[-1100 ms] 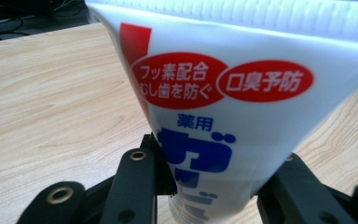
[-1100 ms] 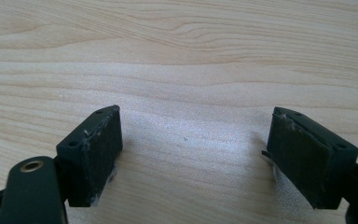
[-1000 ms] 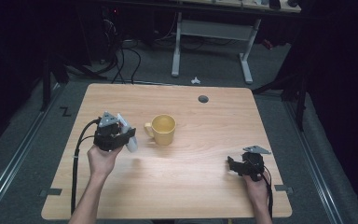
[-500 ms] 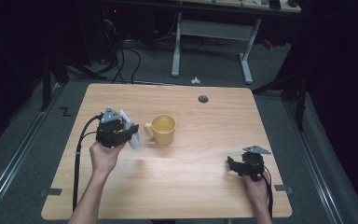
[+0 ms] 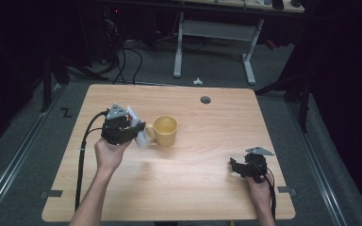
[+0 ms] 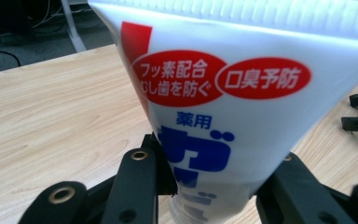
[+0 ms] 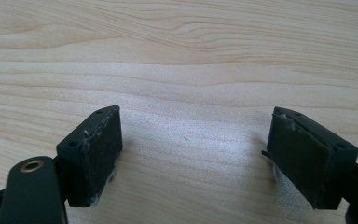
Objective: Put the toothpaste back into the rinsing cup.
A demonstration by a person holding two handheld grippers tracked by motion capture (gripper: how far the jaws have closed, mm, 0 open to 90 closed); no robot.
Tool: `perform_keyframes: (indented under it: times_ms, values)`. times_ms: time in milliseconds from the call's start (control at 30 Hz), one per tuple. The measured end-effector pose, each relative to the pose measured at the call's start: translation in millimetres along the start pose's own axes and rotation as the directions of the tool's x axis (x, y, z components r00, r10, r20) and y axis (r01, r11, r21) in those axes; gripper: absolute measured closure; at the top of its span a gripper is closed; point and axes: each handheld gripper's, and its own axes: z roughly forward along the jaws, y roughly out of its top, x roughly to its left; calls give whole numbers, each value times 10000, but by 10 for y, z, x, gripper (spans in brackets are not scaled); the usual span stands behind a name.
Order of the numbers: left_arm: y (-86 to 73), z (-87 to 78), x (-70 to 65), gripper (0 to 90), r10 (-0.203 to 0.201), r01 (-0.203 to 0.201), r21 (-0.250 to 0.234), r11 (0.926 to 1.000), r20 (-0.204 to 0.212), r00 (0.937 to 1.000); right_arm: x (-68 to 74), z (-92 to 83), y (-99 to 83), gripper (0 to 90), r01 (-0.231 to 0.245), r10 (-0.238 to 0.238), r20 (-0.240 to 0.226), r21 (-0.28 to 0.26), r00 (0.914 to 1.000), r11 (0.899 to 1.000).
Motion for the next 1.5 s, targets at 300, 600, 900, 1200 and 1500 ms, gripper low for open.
perform_keyframes:
  times_ms: [300, 600, 900, 1200, 1500]
  values:
    - [74, 14, 6, 680, -116, 117, -134, 9998, 121, 9999, 0, 0, 0, 183, -3, 3, -1, 0, 10000, 10000]
    - [166, 47, -15, 680, -32, 36, -197, 9998, 218, 9998, 0, 0, 0, 183, 1, -1, -1, -1, 10000, 10000]
    - [285, 77, -70, 680, 101, -92, -329, 9994, 260, 9996, 0, 0, 0, 182, 0, 0, -1, 2, 10000, 10000]
    - [373, 156, -126, 680, 267, -257, -348, 9991, 300, 9992, 0, 0, 0, 182, 1, -1, -1, 0, 10000, 10000]
    - [413, 220, -147, 680, 299, -289, -403, 9988, 255, 9992, 0, 0, 0, 182, 0, 0, -1, 1, 10000, 10000]
